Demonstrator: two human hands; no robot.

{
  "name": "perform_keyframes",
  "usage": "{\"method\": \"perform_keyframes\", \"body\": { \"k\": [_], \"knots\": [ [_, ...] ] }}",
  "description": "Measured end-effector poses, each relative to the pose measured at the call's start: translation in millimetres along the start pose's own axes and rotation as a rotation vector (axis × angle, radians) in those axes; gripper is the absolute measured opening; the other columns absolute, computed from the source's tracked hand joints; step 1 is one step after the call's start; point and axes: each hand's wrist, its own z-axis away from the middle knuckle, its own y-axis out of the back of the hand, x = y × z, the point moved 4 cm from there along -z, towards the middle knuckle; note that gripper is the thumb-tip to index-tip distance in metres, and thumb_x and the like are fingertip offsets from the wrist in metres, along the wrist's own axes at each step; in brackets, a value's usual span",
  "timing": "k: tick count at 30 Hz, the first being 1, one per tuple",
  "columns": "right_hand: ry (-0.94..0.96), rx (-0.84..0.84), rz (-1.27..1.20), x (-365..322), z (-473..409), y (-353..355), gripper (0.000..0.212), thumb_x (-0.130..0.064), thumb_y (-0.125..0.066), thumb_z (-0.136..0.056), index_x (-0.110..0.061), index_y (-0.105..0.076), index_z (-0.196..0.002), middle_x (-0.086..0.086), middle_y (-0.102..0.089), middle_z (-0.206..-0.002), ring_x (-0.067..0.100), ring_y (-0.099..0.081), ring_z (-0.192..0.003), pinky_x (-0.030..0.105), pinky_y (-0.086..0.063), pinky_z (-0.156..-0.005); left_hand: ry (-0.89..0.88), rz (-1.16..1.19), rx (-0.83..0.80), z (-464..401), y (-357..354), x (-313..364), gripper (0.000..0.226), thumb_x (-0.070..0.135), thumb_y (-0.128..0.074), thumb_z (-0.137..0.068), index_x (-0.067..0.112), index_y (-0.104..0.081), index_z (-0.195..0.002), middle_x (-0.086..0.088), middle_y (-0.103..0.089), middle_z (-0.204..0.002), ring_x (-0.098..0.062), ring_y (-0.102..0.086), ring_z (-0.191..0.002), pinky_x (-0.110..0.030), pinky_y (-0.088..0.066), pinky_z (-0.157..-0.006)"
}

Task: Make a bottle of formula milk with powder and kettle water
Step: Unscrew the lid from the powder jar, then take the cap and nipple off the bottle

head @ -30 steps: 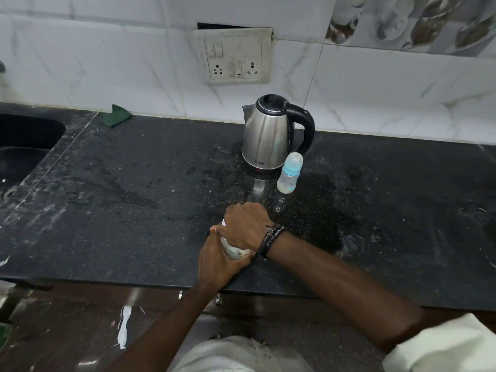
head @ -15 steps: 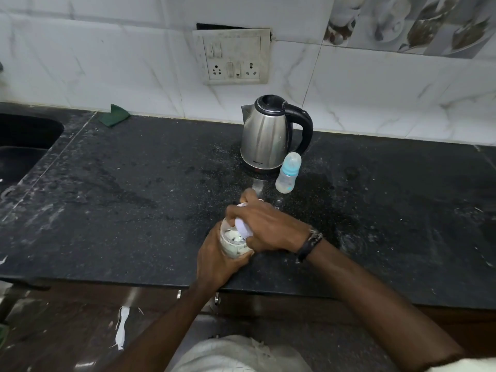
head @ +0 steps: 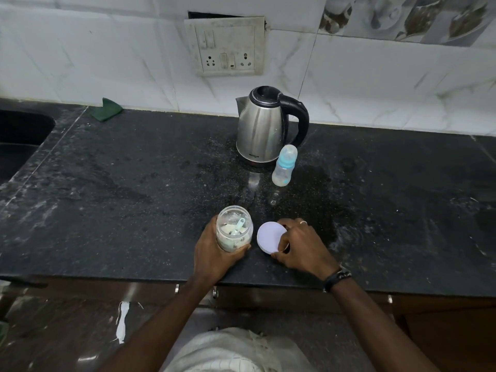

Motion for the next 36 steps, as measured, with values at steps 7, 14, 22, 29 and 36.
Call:
{"method": "perform_keyframes", "body": {
  "k": [7, 14, 22, 29, 36],
  "knots": [
    [-0.022, 0.032, 0.031, 0, 0, -25, 0.024, -0.042, -0.073, -0.075, -0.019, -0.076, -0.082, 0.003, -0.059, -0.128, 0.031, -0.053, -0.106, 0.038, -0.047, -0.079, 0.015, 0.005, 0.003, 0, -2, -4, 0.087, 0.053, -0.090, -0.052, 0.033, -0.054, -0.128, 0.014, -0.065, -0.121, -0.005, -0.062, -0.112, -0.037, -0.053, -0.095],
    [-0.054, -0.048, 0.011, -1, -2, -27, 0.034, -0.046, -0.076, -0.074, -0.024, -0.072, -0.100, 0.000, -0.050, -0.142, 0.028, -0.048, -0.124, 0.039, -0.040, -0.096, -0.002, 0.021, 0.004, 0, -2, -5, 0.087, 0.049, -0.093, -0.054, 0.031, -0.054, -0.130, 0.015, -0.065, -0.122, -0.002, -0.062, -0.112, -0.035, -0.053, -0.095],
    [-0.233, 0.287, -0.300, 26, -35, 27, 0.045, -0.055, -0.073, -0.079, -0.018, -0.065, -0.102, 0.002, -0.067, -0.105, 0.020, -0.063, -0.094, 0.037, -0.053, -0.081, -0.014, 0.014, 0.006, 0, -2, -3, 0.086, 0.051, -0.093, -0.053, 0.033, -0.054, -0.127, 0.015, -0.065, -0.121, -0.001, -0.061, -0.111, -0.029, -0.052, -0.093],
    [-0.391, 0.487, -0.384, 57, -103, 75, 0.070, -0.038, -0.078, -0.077, -0.006, -0.047, -0.131, 0.017, -0.059, -0.126, 0.036, -0.058, -0.114, 0.044, -0.050, -0.091, -0.008, 0.016, 0.003, 0, -2, -2, 0.086, 0.050, -0.094, -0.053, 0.035, -0.053, -0.127, 0.016, -0.064, -0.122, 0.000, -0.061, -0.112, -0.027, -0.051, -0.094],
    [-0.369, 0.265, -0.317, 62, -151, 79, 0.096, -0.034, -0.088, -0.068, -0.010, -0.032, -0.141, 0.020, -0.055, -0.131, 0.041, -0.055, -0.119, 0.048, -0.050, -0.095, 0.007, 0.029, -0.005, 1, -1, -2, 0.089, 0.048, -0.096, -0.052, 0.032, -0.054, -0.129, 0.015, -0.065, -0.122, -0.002, -0.061, -0.112, -0.032, -0.053, -0.095]
  ]
}}
